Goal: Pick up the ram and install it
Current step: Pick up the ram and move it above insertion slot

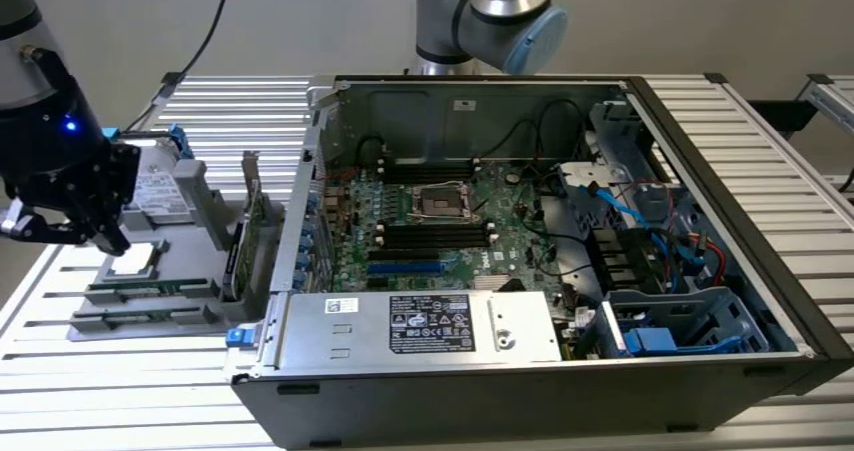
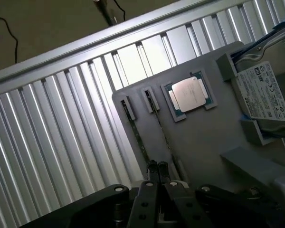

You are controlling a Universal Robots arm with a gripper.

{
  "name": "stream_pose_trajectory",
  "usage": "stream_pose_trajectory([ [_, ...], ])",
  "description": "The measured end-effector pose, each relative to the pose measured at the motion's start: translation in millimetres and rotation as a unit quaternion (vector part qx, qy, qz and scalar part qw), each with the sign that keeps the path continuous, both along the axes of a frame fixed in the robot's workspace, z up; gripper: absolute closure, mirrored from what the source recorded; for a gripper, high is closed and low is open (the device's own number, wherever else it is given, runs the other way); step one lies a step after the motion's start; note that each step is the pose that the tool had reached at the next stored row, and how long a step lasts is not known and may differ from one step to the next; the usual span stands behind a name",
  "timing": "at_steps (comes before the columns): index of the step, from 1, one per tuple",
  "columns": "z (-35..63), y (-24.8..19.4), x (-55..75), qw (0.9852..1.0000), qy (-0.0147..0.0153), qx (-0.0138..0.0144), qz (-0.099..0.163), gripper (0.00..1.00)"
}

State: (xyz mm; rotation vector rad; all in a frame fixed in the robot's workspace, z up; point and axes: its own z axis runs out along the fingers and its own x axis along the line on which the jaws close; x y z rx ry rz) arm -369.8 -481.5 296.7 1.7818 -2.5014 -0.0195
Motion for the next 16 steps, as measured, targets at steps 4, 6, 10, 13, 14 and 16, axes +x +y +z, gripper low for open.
stream_pose_trajectory([
  [4,-2.9,0.0,0.0,0.9993,0.0000,0.0001,0.037,0.90],
  [6,-4.3,0.0,0.0,0.9985,0.0000,0.0001,0.055,0.90],
  [10,-7.1,0.0,0.0,0.9959,0.0000,0.0002,0.091,0.90],
  [13,-9.2,0.0,0.0,0.9930,0.0000,0.0003,0.118,0.90],
  [14,-9.9,0.0,0.0,0.9918,0.0000,0.0004,0.128,0.90],
  [16,-10.5,0.0,0.0,0.9894,0.0001,0.0003,0.145,0.90],
])
